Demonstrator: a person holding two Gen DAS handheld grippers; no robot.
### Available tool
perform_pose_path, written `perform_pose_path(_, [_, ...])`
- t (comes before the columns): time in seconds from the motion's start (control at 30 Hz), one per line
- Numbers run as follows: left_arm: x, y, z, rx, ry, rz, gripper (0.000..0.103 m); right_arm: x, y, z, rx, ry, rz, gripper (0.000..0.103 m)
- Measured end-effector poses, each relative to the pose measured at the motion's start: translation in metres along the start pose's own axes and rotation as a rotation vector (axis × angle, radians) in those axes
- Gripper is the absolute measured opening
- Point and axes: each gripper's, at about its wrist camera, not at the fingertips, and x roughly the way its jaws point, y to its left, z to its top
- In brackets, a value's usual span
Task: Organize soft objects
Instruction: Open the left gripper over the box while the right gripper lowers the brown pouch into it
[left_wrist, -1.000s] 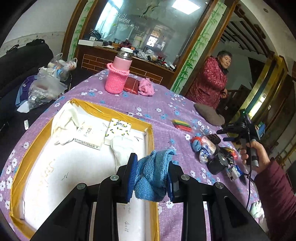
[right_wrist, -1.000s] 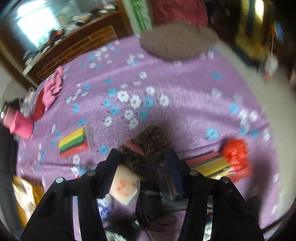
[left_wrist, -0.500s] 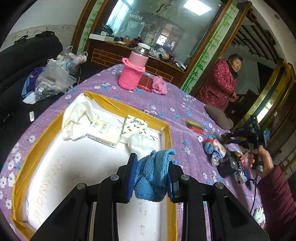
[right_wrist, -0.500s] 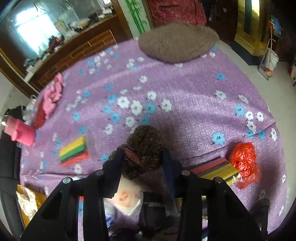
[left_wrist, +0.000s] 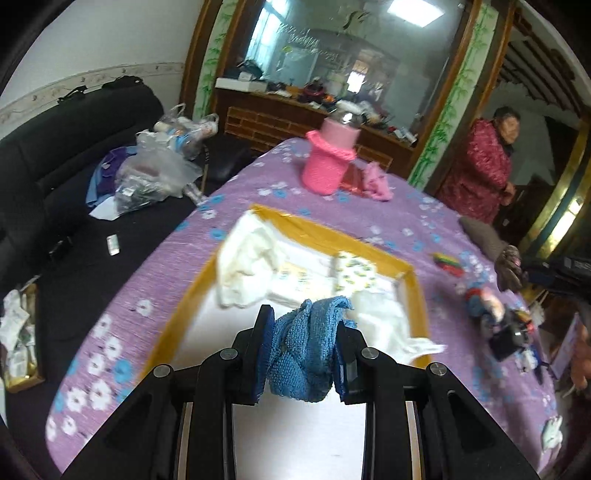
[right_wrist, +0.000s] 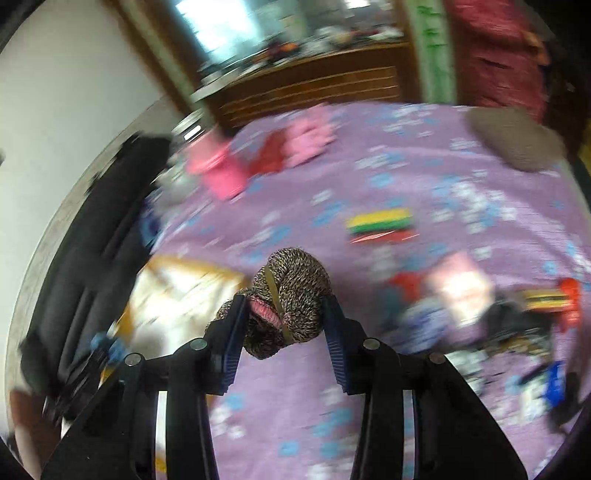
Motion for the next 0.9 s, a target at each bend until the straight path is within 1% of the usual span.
perform_pose_path(0.07, [0.009, 0.006, 0.005, -0.006, 0.029, 0.029, 0.027, 0.019, 0.031, -0.013, -0.046, 0.049, 0.065, 0.039])
perform_pose_path(0.23, [0.032, 0.016, 0.014, -0.036, 0.094, 0.045, 0.028, 0.059, 0.086, -0.044, -0.147, 0.149, 0.161, 0.039])
perform_pose_path(0.3, [0.042, 0.018, 0.019, -0.034, 0.105, 0.050, 0.029, 0.077, 0.104, -0.053, -0.183, 0.183, 0.176, 0.040])
perform_pose_path(0.33, [0.045, 0.018, 0.021, -0.034, 0.107, 0.054, 0.032, 0.085, 0.112, -0.057, -0.201, 0.193, 0.173, 0.040])
perform_pose_path(0.43, [0.053, 0.020, 0.029, -0.046, 0.101, 0.064, 0.038, 0.110, 0.128, -0.066, -0.228, 0.230, 0.171, 0.042])
perform_pose_path(0.5, [0.052, 0.021, 0.034, -0.055, 0.082, 0.053, 0.050, 0.122, 0.134, -0.069, -0.246, 0.221, 0.135, 0.046])
perform_pose_path(0.53, [0.050, 0.022, 0.035, -0.060, 0.066, 0.047, 0.059, 0.128, 0.138, -0.070, -0.259, 0.211, 0.117, 0.047])
perform_pose_path(0.57, [0.047, 0.023, 0.034, -0.065, 0.050, 0.043, 0.064, 0.131, 0.140, -0.070, -0.272, 0.202, 0.103, 0.047])
perform_pose_path(0.63, [0.039, 0.024, 0.031, -0.071, 0.021, 0.038, 0.067, 0.139, 0.142, -0.067, -0.278, 0.189, 0.101, 0.048])
perform_pose_path(0.67, [0.033, 0.024, 0.029, -0.075, 0.004, 0.032, 0.070, 0.141, 0.143, -0.066, -0.270, 0.194, 0.110, 0.051])
perform_pose_path(0.73, [0.024, 0.027, 0.026, -0.087, -0.012, 0.015, 0.072, 0.143, 0.141, -0.060, -0.235, 0.191, 0.144, 0.051])
perform_pose_path(0.8, [0.012, 0.030, 0.023, -0.106, -0.031, -0.001, 0.073, 0.129, 0.135, -0.053, -0.197, 0.151, 0.186, 0.051])
perform_pose_path(0.83, [0.008, 0.031, 0.022, -0.105, -0.036, -0.005, 0.074, 0.123, 0.133, -0.051, -0.188, 0.138, 0.192, 0.051])
perform_pose_path(0.9, [-0.004, 0.031, 0.019, -0.104, -0.058, -0.006, 0.074, 0.110, 0.130, -0.047, -0.184, 0.137, 0.201, 0.051])
